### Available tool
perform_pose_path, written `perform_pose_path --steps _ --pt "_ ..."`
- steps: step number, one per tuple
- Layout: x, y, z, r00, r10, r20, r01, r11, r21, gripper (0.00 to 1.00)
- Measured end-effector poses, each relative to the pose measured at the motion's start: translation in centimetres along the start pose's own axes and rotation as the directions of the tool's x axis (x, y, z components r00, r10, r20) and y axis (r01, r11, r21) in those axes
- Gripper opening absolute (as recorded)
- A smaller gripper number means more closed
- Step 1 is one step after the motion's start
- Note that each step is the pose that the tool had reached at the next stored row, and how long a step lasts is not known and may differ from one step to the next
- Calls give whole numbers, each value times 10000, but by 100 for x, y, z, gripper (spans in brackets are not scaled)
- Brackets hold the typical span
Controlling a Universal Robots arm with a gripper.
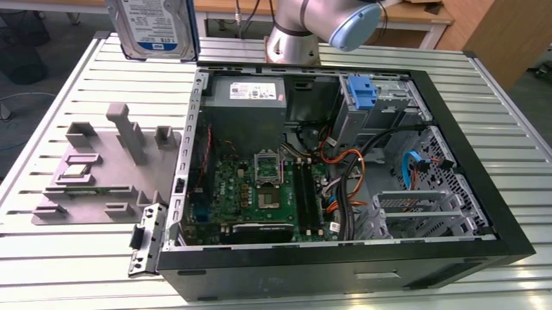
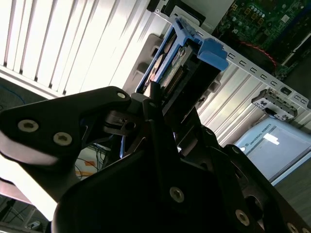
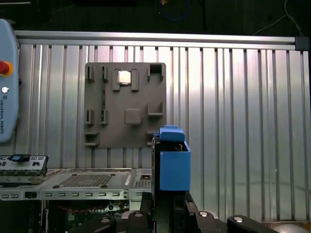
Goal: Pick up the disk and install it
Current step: 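Pick up the disk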
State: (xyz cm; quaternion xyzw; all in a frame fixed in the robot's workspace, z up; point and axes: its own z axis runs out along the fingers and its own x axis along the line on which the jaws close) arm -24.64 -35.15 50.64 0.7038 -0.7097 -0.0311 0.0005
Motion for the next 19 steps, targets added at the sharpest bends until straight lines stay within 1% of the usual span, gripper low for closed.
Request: perform_pose_path --steps 19 --pt "-2 -178 -8 10000 0 0 0 10000 0 35"
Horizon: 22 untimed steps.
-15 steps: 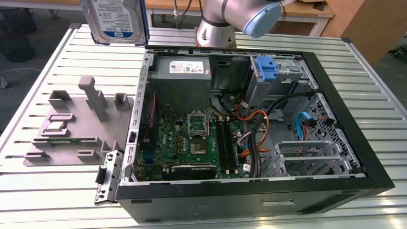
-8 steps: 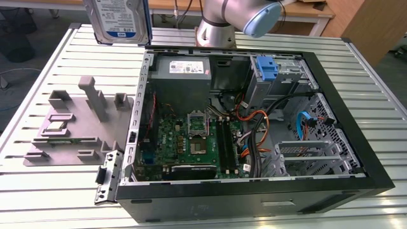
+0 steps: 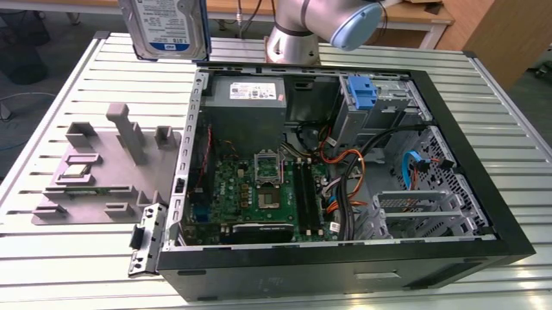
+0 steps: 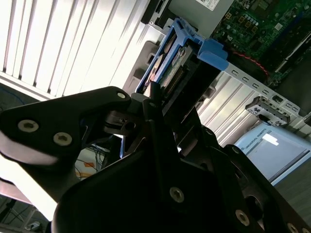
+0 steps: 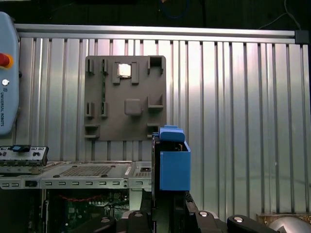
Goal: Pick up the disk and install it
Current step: 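Pick up the disk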
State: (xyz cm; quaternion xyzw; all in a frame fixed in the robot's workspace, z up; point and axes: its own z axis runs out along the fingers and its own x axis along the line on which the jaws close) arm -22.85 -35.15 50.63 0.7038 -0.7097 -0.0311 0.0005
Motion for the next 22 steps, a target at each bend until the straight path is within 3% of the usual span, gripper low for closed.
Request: perform_pose_path --steps 15,22 --pt "0 -40 -1 10000 -1 6 1 10000 0 35" --pt "-1 -128 -3 10000 -1 9 1 10000 0 35"
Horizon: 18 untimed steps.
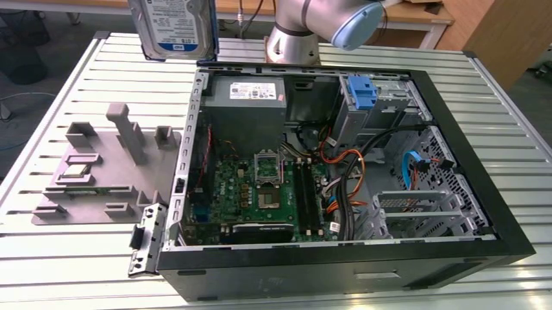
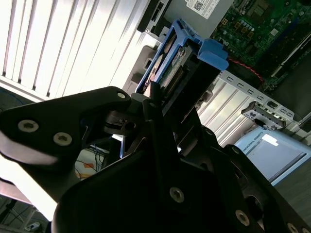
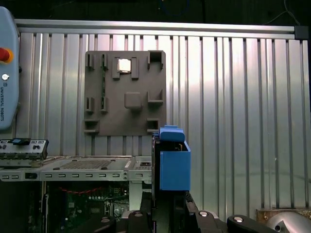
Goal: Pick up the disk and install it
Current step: 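Pick up the disk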
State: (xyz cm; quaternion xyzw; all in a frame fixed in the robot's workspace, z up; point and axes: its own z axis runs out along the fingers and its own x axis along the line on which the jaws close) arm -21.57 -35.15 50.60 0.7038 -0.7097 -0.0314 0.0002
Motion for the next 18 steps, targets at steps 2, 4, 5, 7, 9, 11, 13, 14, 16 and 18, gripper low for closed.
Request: perform_pose_path --steps 2,4,5,7,9,11,13,14,16,18 --pt "0 -35 -1 10000 1 -1 -1 10000 -1 35" --pt "-1 -62 -2 10000 0 -1 0 10000 -1 35" --pt "-1 -77 -2 10000 1 0 -1 10000 -1 35" --pt "-1 -103 -3 10000 0 0 0 10000 -1 35" --pt "0 -108 -3 10000 1 0 -1 10000 -1 35" --pt "-1 -112 -3 10000 0 0 0 10000 -1 35" --pt "-1 -112 -3 10000 0 0 0 10000 -1 35" --pt "-1 -112 -3 10000 0 0 0 10000 -1 35" --pt "-1 -112 -3 10000 0 0 0 10000 -1 35" --pt "-1 -113 -3 10000 0 0 0 10000 -1 35"
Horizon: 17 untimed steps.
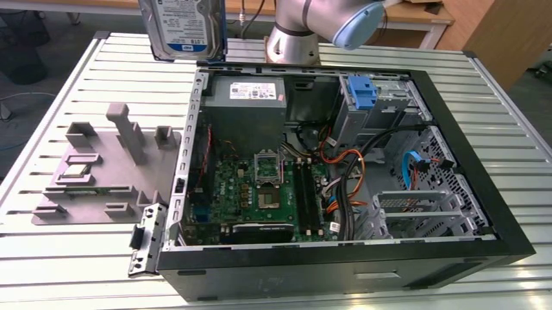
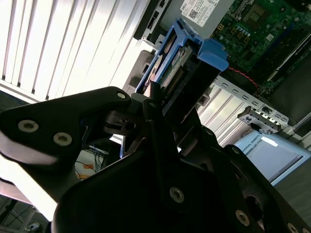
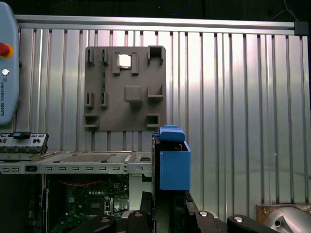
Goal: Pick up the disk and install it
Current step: 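Pick up the disk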
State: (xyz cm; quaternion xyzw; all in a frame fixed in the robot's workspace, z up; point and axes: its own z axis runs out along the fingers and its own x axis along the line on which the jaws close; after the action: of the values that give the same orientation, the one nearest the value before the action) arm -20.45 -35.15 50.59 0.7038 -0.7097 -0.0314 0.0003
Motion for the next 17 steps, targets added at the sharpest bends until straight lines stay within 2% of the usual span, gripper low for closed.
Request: perform_pose_path --steps 4,9,13,17 --pt "0 -22 -1 10000 0 0 0 10000 0 35" --pt "-1 -83 -3 10000 0 0 0 10000 -2 35" --pt "-1 -138 -5 10000 0 0 0 10000 -5 35" --pt "-2 -224 -8 10000 0 0 0 10000 -9 35"
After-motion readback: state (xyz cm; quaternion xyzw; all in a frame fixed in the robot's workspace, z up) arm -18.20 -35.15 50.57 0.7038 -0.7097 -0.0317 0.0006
